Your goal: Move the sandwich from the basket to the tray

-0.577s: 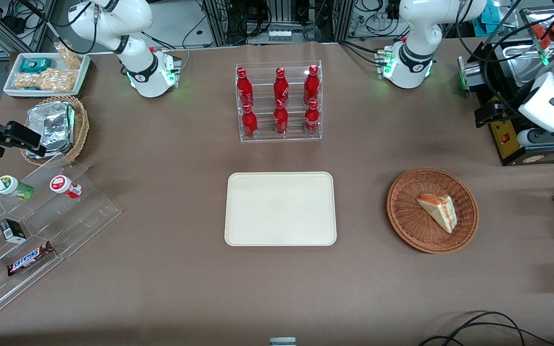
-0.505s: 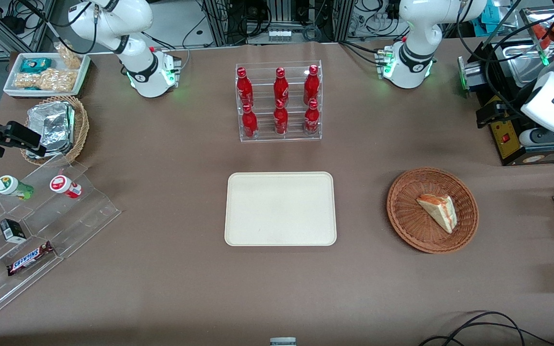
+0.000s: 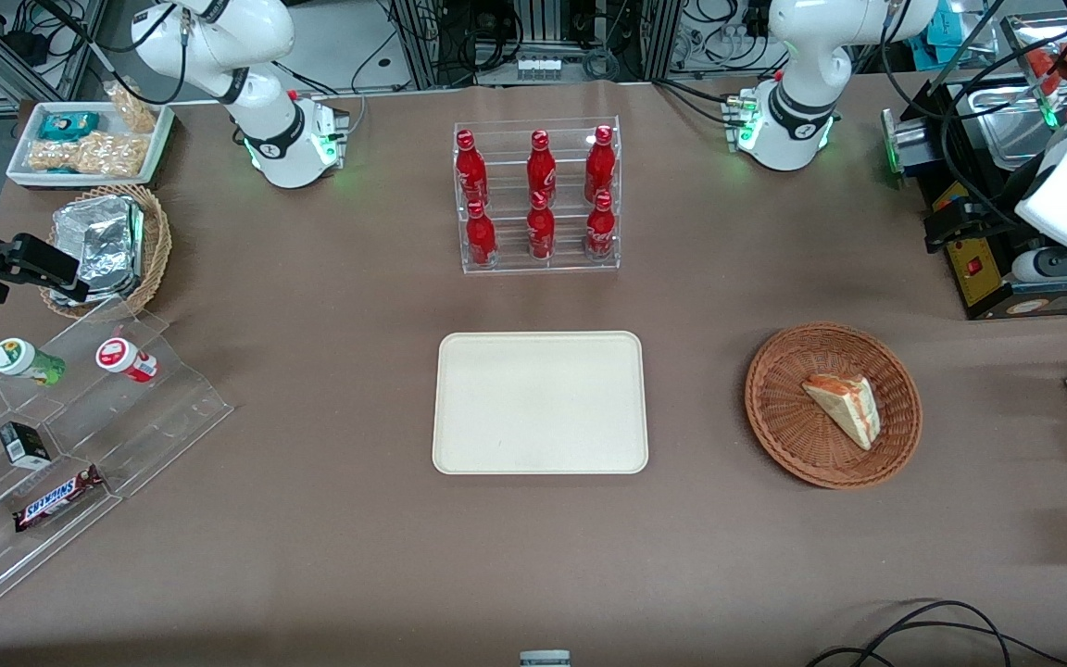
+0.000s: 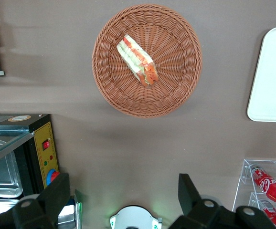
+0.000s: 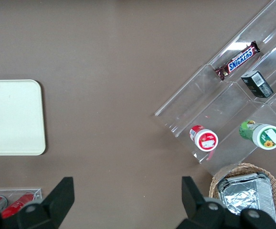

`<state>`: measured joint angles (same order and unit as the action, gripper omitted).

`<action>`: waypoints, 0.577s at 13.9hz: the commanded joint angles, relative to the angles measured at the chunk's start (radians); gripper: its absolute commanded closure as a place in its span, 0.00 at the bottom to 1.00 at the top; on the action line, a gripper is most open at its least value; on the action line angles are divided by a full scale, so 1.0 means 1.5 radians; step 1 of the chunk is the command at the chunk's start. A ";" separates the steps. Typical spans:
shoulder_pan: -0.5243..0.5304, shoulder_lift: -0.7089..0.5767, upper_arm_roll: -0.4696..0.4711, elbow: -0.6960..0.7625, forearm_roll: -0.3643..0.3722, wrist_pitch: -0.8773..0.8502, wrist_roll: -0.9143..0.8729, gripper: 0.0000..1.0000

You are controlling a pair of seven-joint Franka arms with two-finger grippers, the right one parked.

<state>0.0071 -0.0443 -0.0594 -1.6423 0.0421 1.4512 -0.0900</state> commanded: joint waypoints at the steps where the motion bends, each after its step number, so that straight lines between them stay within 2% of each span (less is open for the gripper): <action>1: 0.003 0.005 -0.003 0.005 0.000 -0.011 0.006 0.00; 5: 0.006 0.028 -0.001 -0.016 0.000 -0.003 -0.003 0.00; 8: 0.007 0.112 0.021 -0.025 0.005 0.045 -0.003 0.00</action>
<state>0.0076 0.0330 -0.0390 -1.6862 0.0439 1.4786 -0.0918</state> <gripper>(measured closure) 0.000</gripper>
